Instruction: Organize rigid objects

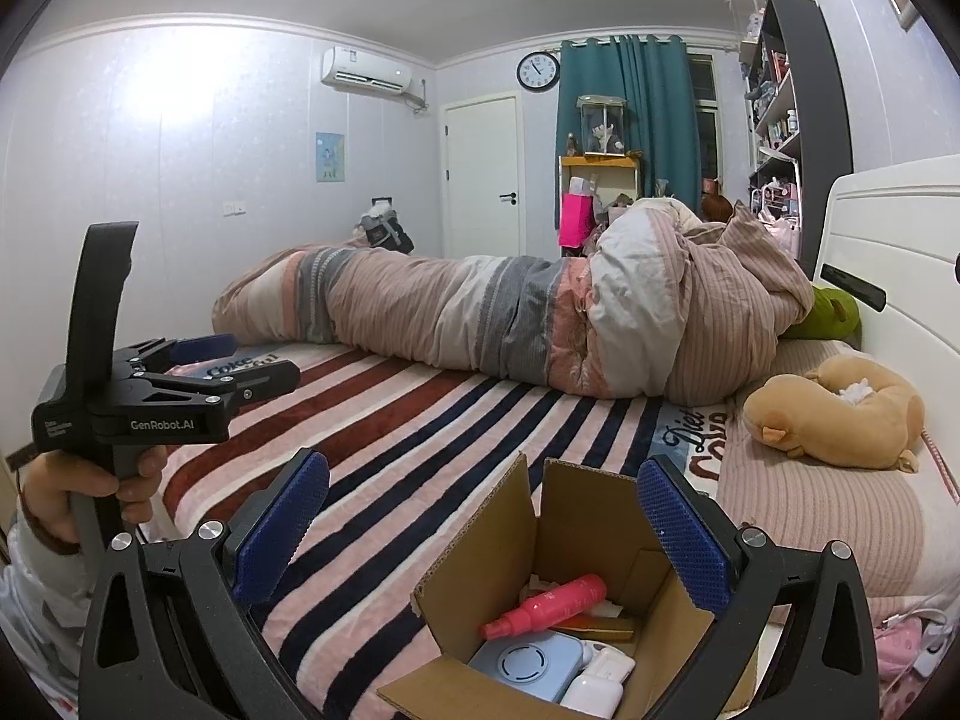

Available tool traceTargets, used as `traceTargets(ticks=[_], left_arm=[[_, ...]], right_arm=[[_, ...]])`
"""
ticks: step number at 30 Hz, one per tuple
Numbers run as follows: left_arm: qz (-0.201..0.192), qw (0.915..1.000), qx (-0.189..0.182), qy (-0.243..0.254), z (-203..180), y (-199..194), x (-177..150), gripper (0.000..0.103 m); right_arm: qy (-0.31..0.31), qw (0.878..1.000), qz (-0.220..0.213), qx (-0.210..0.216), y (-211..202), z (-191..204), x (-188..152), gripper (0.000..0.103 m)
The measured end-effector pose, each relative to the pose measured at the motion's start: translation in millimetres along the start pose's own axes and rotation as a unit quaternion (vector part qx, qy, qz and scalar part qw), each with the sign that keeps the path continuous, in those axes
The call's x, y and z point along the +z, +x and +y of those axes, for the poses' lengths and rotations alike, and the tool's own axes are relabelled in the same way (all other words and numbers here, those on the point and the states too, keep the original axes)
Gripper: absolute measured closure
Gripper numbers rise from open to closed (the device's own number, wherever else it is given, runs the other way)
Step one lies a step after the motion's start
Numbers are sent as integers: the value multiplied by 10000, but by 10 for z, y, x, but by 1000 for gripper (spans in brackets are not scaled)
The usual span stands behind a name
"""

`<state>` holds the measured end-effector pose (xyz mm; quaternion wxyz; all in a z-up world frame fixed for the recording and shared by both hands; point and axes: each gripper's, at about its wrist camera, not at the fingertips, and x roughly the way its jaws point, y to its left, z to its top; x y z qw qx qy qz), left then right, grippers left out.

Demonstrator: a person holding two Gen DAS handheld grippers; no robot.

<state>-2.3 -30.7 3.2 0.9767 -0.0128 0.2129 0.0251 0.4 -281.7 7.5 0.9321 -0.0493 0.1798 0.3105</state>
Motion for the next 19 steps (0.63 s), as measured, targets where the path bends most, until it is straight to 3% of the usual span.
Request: traceTargets(ticks=[19], left_arm=[[39, 10000, 0, -29, 21, 35, -23, 1]], right_arm=[[9, 10000, 3, 9, 5, 1, -12, 0]])
